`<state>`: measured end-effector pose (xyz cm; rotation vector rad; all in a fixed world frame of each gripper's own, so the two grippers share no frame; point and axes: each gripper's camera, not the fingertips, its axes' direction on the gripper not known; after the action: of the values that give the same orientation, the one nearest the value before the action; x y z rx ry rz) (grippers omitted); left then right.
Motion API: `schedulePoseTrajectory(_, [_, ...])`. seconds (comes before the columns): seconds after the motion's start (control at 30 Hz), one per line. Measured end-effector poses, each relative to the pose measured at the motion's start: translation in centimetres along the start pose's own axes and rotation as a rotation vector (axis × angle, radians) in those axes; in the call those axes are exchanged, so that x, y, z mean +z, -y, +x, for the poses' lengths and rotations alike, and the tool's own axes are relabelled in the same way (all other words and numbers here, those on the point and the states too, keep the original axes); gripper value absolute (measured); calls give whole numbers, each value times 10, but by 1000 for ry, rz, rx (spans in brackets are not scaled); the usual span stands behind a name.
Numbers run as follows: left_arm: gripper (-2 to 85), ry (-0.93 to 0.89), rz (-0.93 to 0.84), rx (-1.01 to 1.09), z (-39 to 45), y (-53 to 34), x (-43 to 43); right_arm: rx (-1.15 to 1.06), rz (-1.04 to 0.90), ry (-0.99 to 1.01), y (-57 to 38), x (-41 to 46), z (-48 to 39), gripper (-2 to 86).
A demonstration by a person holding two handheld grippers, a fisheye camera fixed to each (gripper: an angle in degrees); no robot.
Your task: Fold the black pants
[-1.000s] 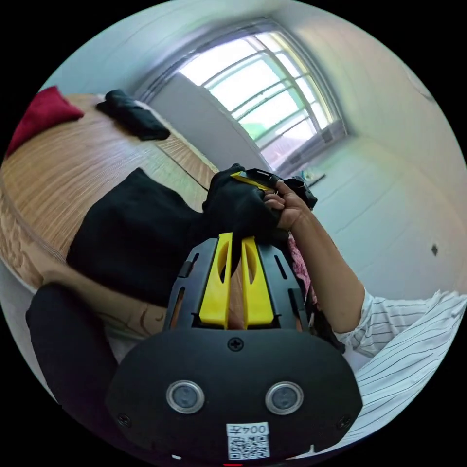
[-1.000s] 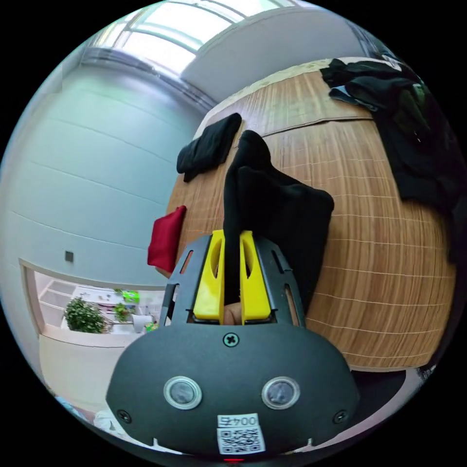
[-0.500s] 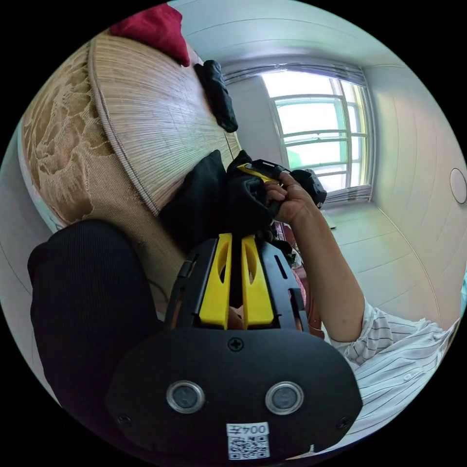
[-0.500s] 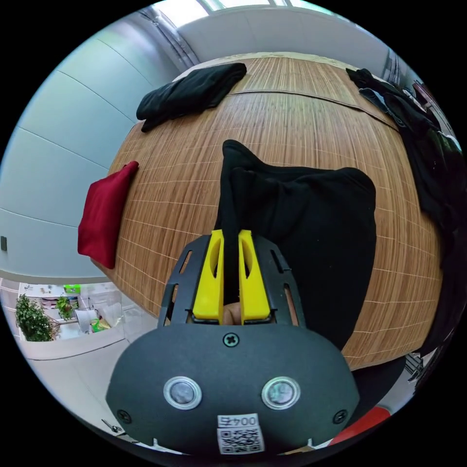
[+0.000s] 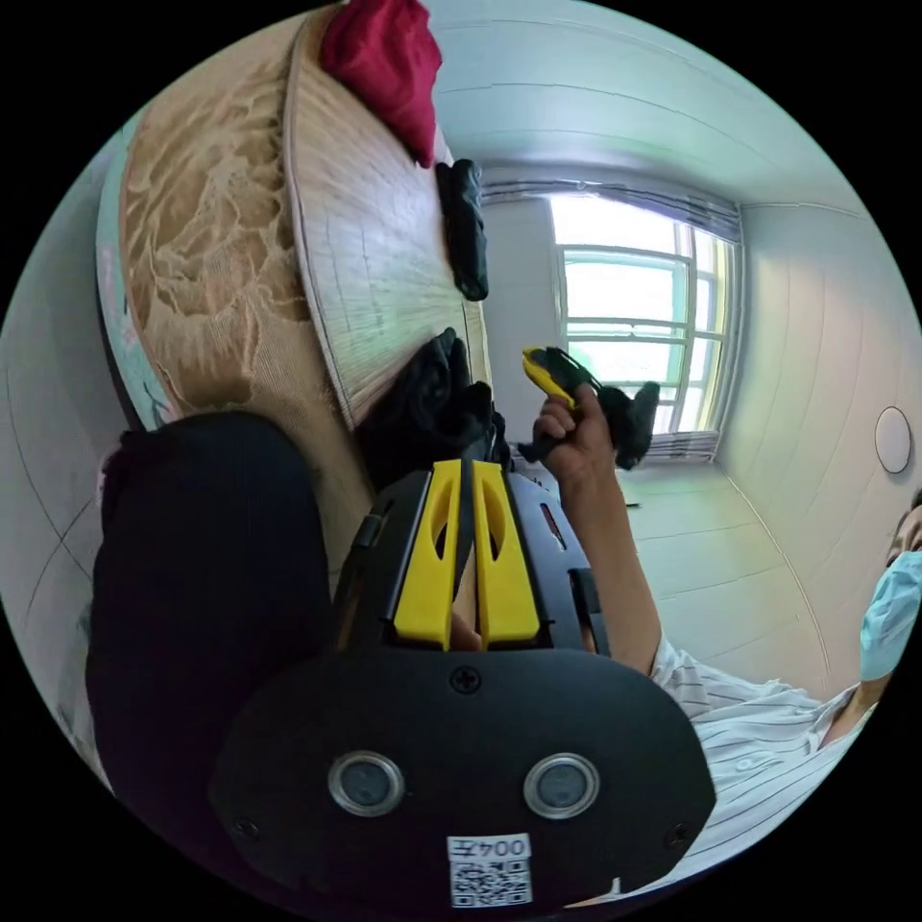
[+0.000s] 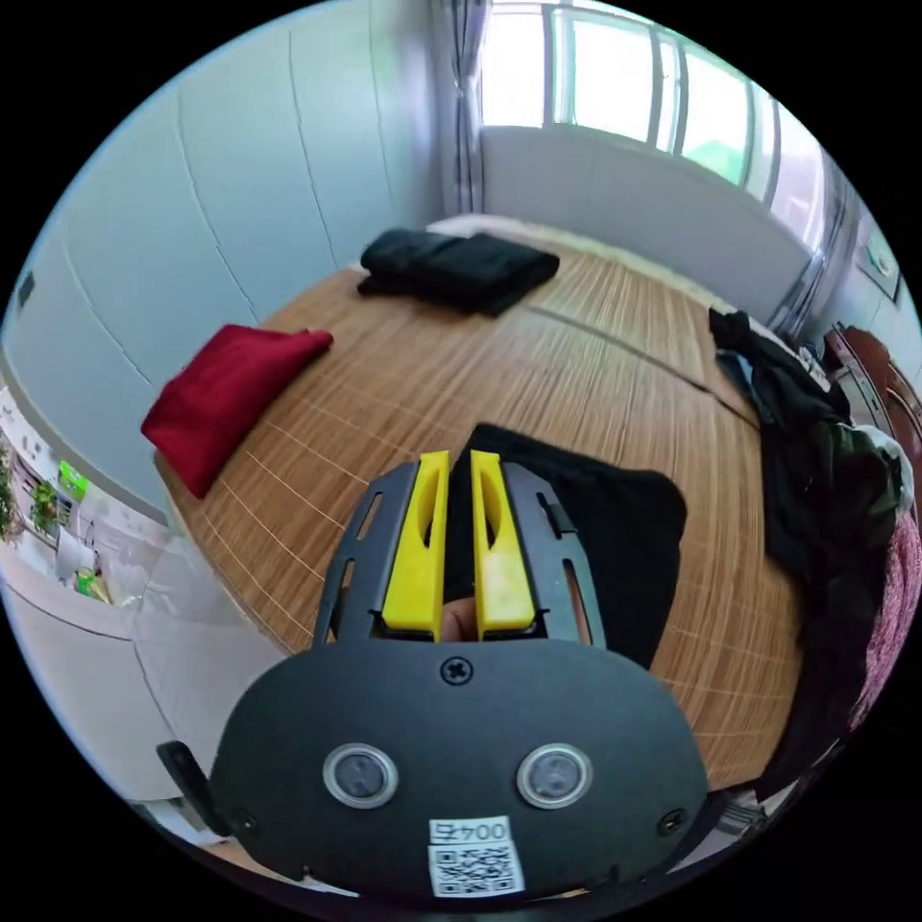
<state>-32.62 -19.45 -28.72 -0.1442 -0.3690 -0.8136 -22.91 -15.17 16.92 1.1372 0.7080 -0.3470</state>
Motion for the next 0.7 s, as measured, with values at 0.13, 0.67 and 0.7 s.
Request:
schedulePoseTrajectory(0.13, [21,91,79,192,63,-9,-18,40,161,142,-64,-72,63,8])
schedulePoseTrajectory(0.67, [112,555,-364,465,217,52,199,191,-35,284,-282,-77,151,70])
schedulePoseTrajectory(0.7, [112,547,-367,449,218,54,202,182,-36,286,-283,-76,149,70])
